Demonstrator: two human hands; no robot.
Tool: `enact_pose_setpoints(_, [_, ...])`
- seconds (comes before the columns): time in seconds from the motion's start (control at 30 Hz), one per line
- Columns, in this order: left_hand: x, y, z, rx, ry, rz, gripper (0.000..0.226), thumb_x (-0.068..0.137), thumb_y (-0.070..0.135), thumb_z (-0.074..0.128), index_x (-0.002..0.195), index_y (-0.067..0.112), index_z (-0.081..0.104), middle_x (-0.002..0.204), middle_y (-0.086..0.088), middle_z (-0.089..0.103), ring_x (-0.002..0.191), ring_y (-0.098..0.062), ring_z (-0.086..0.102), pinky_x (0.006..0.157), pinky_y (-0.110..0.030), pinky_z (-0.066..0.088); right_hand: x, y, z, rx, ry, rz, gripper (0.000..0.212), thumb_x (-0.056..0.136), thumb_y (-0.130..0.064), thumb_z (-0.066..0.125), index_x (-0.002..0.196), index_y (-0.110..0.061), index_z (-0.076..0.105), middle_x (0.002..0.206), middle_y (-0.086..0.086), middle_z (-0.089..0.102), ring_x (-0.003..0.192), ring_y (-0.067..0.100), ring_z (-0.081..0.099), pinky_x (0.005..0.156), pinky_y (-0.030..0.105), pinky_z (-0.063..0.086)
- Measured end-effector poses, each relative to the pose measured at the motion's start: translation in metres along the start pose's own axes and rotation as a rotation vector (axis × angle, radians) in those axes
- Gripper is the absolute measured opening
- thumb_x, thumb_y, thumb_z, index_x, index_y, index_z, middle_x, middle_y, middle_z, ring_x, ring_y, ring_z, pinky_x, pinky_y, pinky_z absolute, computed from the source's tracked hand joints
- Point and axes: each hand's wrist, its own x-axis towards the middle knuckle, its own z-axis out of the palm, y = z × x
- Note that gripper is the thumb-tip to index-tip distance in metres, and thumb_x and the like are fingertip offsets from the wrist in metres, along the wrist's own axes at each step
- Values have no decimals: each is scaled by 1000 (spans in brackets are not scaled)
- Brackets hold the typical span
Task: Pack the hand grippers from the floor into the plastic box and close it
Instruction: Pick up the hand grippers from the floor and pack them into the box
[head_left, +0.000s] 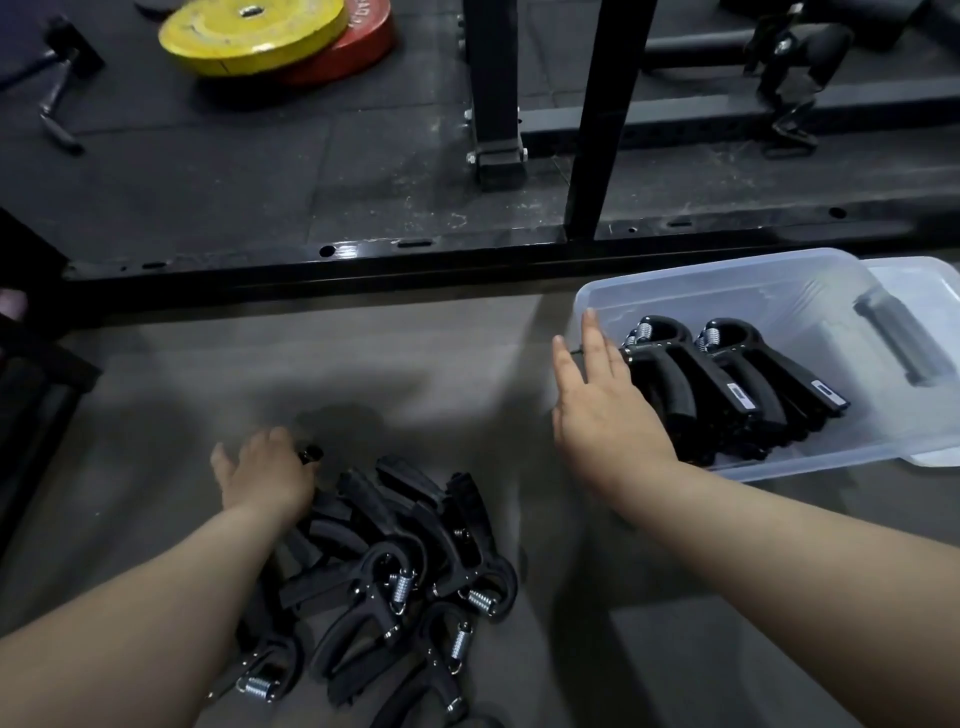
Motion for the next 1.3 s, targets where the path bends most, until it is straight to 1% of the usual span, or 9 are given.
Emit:
enact_pose_setpoints(0.17, [-12,-9,-19,85,119,149,25,92,41,54,88,19,44,80,-3,65,92,-27,67,115,-50,8,1,1,0,18,2,-7,65,97,-18,36,157,-13,9,160,17,-20,150,32,-1,120,35,10])
enact_pose_setpoints(0.3, [-20,-11,-44,24,264,190,25,87,39,62,88,16,51,77,-7,67,89,-31,66,112,-46,23,1,2,2,67,12,-6,66,97,-15,38,156,-15,11,160,14,-20,150,31,-1,119,35,14])
enact_pose_setpoints(0.4, [-31,6,-75,-261,266,121,35,82,41,72,101,18,52,92,-7,70,97,-36,62,95,-42,43,2,3,3,109,10,4,65,97,-14,39,156,-17,12,161,10,-21,150,28,-2,118,35,16])
enact_pose_setpoints(0.5, [-37,30,-110,-562,210,50,43,80,40,76,112,26,51,94,6,66,89,-22,62,82,-37,51,1,4,2,143,-1,11,67,96,-14,41,156,-19,12,161,6,-23,150,27,-3,117,36,19])
enact_pose_setpoints(0.63, [-43,72,-142,-842,108,95,22,85,35,73,93,15,67,84,-2,69,74,-18,64,66,-30,53,3,4,-2,198,-46,18,68,95,-11,40,156,-19,11,160,3,-27,150,26,-6,118,37,14])
enact_pose_setpoints(0.77, [-67,108,-172,-1039,17,89,43,90,37,67,88,-5,60,69,-11,61,59,-22,61,54,-41,56,7,10,-12,239,-156,20,70,94,-6,37,156,-20,7,157,0,-33,149,24,-13,119,39,8])
enact_pose_setpoints(0.93, [-97,128,-225,-969,-62,43,41,93,45,60,68,12,58,47,-2,60,47,-20,62,64,-33,55,9,16,-22,197,-260,-7,73,94,-8,42,156,-20,6,155,3,-38,150,26,-11,120,37,6])
enact_pose_setpoints(1.2, [-143,148,-279,-809,-109,182,39,98,41,55,93,3,65,68,-8,63,52,-20,62,49,-26,53,7,28,-45,-89,-461,-142,85,94,-15,53,155,-24,-5,149,13,-44,150,33,-4,120,41,13])
enact_pose_setpoints(1.3, [-153,158,-279,-787,-145,247,36,99,39,54,98,5,66,69,-14,63,55,-23,61,54,-33,58,9,31,-73,-93,-606,-211,67,98,-28,49,155,-20,15,158,17,-23,147,42,7,118,51,18])
